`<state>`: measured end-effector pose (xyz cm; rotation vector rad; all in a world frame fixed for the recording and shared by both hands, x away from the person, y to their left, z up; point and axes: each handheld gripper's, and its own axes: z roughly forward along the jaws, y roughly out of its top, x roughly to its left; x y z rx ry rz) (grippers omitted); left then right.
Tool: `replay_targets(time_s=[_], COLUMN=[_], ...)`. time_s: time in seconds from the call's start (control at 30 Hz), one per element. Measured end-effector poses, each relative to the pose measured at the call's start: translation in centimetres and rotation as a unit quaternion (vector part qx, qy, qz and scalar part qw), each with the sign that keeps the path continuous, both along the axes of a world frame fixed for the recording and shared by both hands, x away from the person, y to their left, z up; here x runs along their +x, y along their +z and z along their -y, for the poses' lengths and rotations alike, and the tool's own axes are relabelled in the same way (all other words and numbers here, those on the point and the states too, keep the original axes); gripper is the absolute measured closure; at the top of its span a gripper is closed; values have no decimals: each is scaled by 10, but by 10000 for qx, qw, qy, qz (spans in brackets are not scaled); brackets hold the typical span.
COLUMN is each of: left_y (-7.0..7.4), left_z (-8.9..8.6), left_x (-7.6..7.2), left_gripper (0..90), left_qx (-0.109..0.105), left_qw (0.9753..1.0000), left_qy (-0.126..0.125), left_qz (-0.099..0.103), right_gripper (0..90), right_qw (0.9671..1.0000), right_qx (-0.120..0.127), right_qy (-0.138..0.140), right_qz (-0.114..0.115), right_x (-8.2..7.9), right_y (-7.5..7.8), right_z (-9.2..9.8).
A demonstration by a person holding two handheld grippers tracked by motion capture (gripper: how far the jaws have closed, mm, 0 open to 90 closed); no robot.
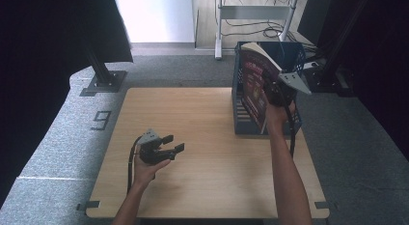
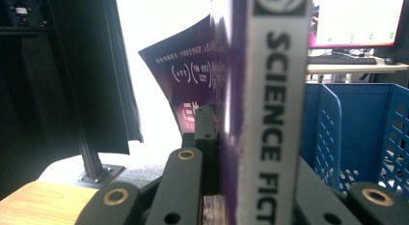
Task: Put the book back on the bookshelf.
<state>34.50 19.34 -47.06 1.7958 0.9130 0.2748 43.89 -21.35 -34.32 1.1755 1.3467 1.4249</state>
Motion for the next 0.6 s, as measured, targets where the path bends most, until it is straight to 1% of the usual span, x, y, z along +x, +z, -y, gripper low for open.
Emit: replay_targets(time_s=[0.17,0.3,0.47,0.6], left_y=[0,1,2,2], left_z=[-2,-4,-5,-5], left_x=[0,1,0,-1], left_gripper=[323,323,323,323], left_qx=[-23,-31,-58,-40], left_qw=[10000,10000,10000,10000], left_qy=[23,34,49,39], left_qz=[-2,6,23,34], right_gripper=[818,817,818,817], right_qw=[10000,10000,9999,9997], right_qx=[22,56,83,130], right_qy=[-30,-45,-111,-224], right_qz=[-15,-9,-1,10], right_x=[8,12,16,18], right_y=[-1,-2,-3,-5], right_z=[-4,-5,-5,-4])
